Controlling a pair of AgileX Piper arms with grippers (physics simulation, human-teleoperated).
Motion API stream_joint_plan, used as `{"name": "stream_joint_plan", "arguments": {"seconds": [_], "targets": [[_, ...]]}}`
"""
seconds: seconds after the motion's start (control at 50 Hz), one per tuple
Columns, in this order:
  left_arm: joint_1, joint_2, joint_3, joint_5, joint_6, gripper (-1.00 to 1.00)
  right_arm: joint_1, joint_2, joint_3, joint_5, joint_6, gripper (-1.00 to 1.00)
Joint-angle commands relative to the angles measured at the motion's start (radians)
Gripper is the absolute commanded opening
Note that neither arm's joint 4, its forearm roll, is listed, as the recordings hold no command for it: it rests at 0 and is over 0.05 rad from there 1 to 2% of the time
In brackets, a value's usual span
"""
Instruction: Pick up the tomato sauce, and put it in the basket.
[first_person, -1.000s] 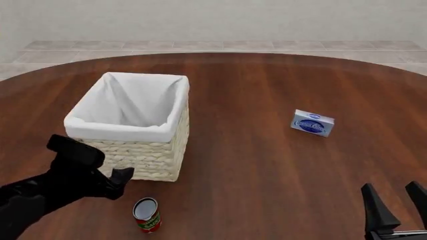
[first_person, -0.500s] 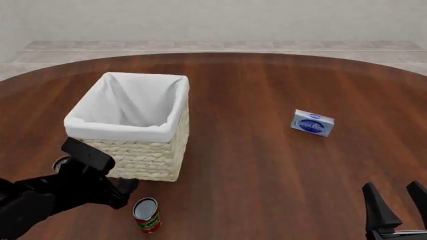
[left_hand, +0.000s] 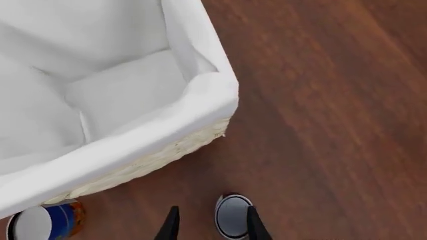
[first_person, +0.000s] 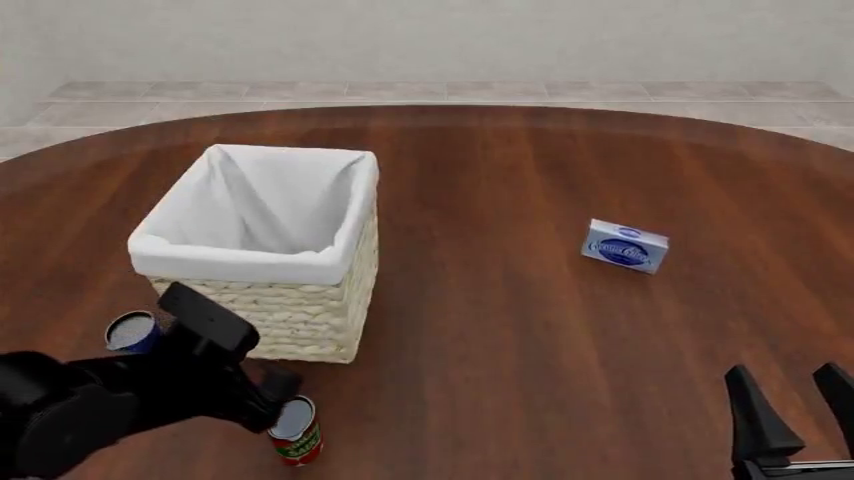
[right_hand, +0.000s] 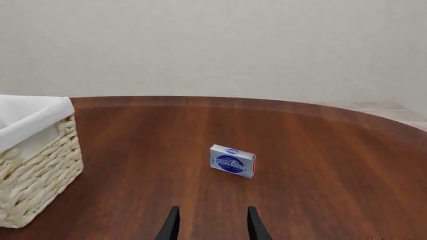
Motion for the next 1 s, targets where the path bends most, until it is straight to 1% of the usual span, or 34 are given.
{"name": "stream_joint_plan", "arguments": {"seconds": [0.02,0.1,0.28,0.44,0.72,0.8,1.0], "targets": [[-0.065,0.035,0.001,-0.024,-0.027,1.0,0.001,-0.004,0.0,0.004,0.003,1.0],[-0.077,0.055,0.011,-0.043,-0.028,1.0,0.003,-0.005,0.0,0.006,0.004,1.0],[-0.071,0.074,0.035,-0.066,-0.012,1.0,0.006,-0.004,0.0,0.005,0.004,1.0],[-0.067,0.095,0.059,-0.097,-0.015,1.0,0.007,0.0,0.0,0.002,0.003,1.0],[-0.112,0.12,0.073,-0.126,-0.056,1.0,0.008,0.001,0.0,0.001,0.004,1.0],[-0.105,0.128,0.075,-0.137,-0.054,1.0,0.008,0.0,-0.001,0.002,0.004,1.0],[-0.119,0.154,0.087,-0.169,-0.066,1.0,0.009,-0.001,-0.001,0.003,0.005,1.0]]}}
